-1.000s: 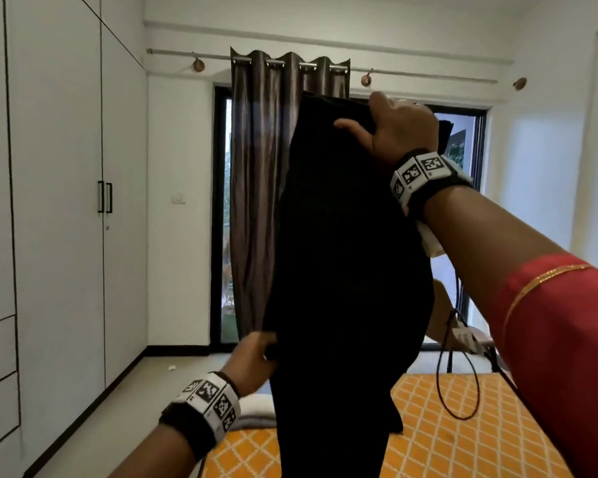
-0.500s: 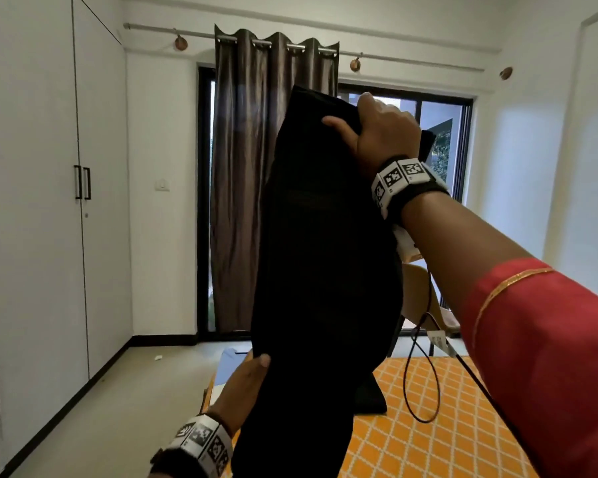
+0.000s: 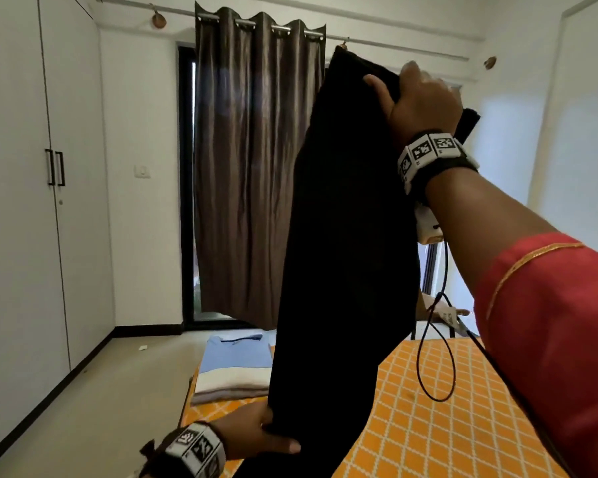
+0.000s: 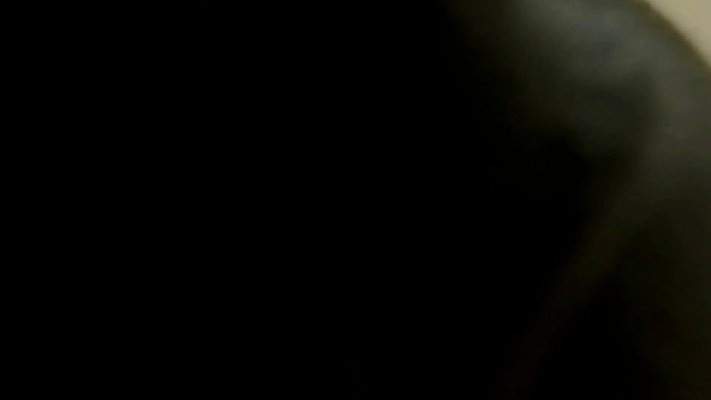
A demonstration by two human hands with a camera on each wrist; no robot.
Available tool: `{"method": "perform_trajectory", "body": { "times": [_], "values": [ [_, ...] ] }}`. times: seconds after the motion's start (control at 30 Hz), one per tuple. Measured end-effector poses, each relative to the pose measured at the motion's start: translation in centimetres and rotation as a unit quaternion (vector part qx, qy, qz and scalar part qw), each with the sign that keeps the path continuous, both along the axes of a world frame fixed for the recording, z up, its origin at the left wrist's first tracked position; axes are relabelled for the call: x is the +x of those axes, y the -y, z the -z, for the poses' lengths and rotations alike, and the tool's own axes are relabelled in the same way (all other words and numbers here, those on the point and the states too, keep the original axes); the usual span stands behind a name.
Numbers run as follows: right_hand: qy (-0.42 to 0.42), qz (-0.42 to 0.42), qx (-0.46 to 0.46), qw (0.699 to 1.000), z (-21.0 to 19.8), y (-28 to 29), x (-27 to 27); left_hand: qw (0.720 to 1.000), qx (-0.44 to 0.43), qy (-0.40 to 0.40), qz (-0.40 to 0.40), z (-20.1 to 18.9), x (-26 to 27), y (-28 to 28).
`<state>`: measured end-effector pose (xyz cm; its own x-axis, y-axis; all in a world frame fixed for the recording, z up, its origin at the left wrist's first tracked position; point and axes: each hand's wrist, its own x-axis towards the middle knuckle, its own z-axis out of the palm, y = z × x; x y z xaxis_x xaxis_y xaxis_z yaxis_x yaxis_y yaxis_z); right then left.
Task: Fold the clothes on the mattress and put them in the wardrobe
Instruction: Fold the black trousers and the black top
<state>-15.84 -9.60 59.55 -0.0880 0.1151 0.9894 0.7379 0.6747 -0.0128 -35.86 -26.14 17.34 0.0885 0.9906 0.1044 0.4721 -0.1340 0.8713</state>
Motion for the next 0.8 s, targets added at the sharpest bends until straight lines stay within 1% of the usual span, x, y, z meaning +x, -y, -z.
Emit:
{"method": "perform_trajectory", "body": {
  "times": [0.03, 0.07, 0.13, 0.17, 0.2, 0.23, 0.27, 0.3, 0.33, 0.37, 0.4, 0.43, 0.5, 0.53, 0.57, 0.63, 0.73, 0.77, 0.8],
  "values": [
    [-0.004, 0.007, -0.006, 1.0, 0.1, -0.3, 0.5, 1.0, -0.015, -0.024, -0.009, 1.0, -0.1, 0.2],
    [-0.004, 0.013, -0.011, 1.0, 0.2, -0.6, 1.0, 0.999, -0.025, -0.023, -0.022, 2.2, -0.7, 0.6],
    [0.0, 0.018, -0.02, 1.0, 0.8, -1.2, 1.9, 0.997, -0.01, 0.012, -0.081, 3.2, -2.0, 1.3],
    [0.001, 0.018, -0.024, 1.0, 1.1, -1.6, 2.5, 0.99, 0.012, 0.009, -0.142, 3.2, -3.1, 1.6],
    [0.001, 0.018, -0.029, 0.999, 1.6, -2.0, 3.0, 0.973, 0.033, -0.014, -0.23, 2.8, -4.2, 2.0],
    [-0.003, 0.018, -0.036, 0.999, 2.2, -2.6, 3.4, 0.938, 0.05, -0.057, -0.339, 2.1, -5.4, 2.5],
    [-0.014, 0.015, -0.048, 0.999, 3.0, -3.2, 3.8, 0.889, 0.072, -0.099, -0.441, 1.1, -6.6, 3.1],
    [-0.031, 0.007, -0.066, 0.997, 3.9, -3.9, 4.2, 0.84, 0.101, -0.128, -0.518, 0.0, -7.7, 3.8],
    [-0.053, -0.003, -0.085, 0.995, 4.8, -4.7, 4.6, 0.808, 0.13, -0.14, -0.557, -1.0, -8.7, 4.5],
    [-0.075, -0.012, -0.105, 0.992, 5.7, -5.6, 4.9, 0.795, 0.142, -0.159, -0.568, -1.7, -9.6, 5.2],
    [-0.092, -0.018, -0.126, 0.988, 6.6, -6.4, 5.2, 0.798, 0.132, -0.181, -0.559, -1.8, -10.5, 5.8],
    [-0.102, -0.021, -0.144, 0.984, 7.5, -7.3, 5.3, 0.814, 0.101, -0.193, -0.539, -1.7, -11.1, 6.3],
    [-0.1, -0.021, -0.169, 0.98, 9.4, -8.7, 5.3, 0.855, 0.007, -0.202, -0.477, -0.2, -11.7, 6.9],
    [-0.093, -0.019, -0.177, 0.98, 10.7, -9.4, 5.2, 0.87, -0.031, -0.209, -0.445, 0.8, -11.6, 7.1],
    [-0.084, -0.017, -0.183, 0.979, 12.0, -10.1, 5.2, 0.877, -0.051, -0.205, -0.432, 1.7, -11.2, 7.2],
    [-0.069, -0.016, -0.201, 0.977, 15.1, -11.6, 5.3, 0.87, -0.035, -0.181, -0.457, 3.4, -10.3, 7.4],
    [-0.074, -0.009, -0.252, 0.965, 19.9, -13.8, 6.0, 0.831, 0.049, -0.114, -0.543, 5.2, -9.1, 7.1],
    [-0.08, -0.003, -0.271, 0.959, 21.4, -14.5, 6.3, 0.825, 0.066, -0.095, -0.553, 5.5, -8.9, 6.9],
    [-0.084, 0.004, -0.287, 0.954, 22.9, -15.3, 6.7, 0.827, 0.075, -0.085, -0.551, 5.8, -9.1, 6.7]
  ]
}}
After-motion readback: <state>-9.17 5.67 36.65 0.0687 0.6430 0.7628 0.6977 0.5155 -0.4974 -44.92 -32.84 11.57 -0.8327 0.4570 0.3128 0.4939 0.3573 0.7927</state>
